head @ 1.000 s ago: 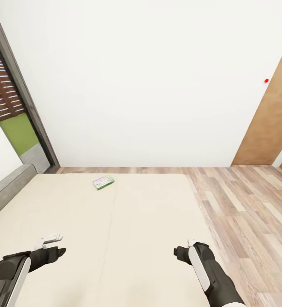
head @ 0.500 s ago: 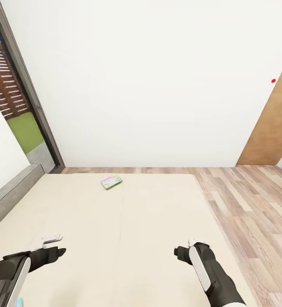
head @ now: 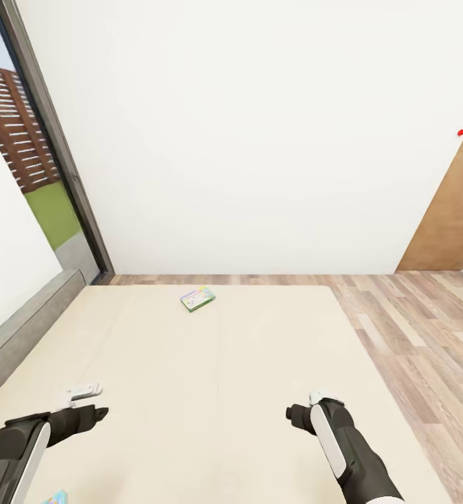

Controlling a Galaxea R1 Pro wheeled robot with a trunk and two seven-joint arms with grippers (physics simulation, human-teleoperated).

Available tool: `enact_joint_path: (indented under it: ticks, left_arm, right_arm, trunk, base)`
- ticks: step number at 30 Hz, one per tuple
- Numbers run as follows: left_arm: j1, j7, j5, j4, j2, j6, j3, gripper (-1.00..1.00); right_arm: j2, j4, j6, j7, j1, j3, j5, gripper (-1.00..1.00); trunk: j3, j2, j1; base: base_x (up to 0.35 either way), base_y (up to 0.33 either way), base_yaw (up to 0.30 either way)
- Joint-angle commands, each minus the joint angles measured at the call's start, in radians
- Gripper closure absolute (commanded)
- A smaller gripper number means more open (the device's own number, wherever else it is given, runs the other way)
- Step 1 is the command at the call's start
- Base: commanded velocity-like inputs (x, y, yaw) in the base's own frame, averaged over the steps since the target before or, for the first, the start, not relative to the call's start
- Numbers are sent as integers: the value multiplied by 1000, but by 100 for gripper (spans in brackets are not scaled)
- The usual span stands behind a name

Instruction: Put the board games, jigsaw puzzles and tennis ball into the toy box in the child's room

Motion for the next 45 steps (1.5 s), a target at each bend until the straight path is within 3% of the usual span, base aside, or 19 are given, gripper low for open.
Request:
enact_joint_path:
  ticks: [1,45]
  left_arm:
    - [-1,0,5,0,0,5,1,-100]
    - [-1,1,4,0,0,5,0,-100]
  right_arm:
    - [1,-2,3,-9,-1,-2,-11,-100]
    - [1,0,1,-9,-1,-2,-11,-100]
  trunk:
    - [-2,-2,1]
    - [-2,-2,1]
  base:
    - [0,271,0]
    - [0,246,0]
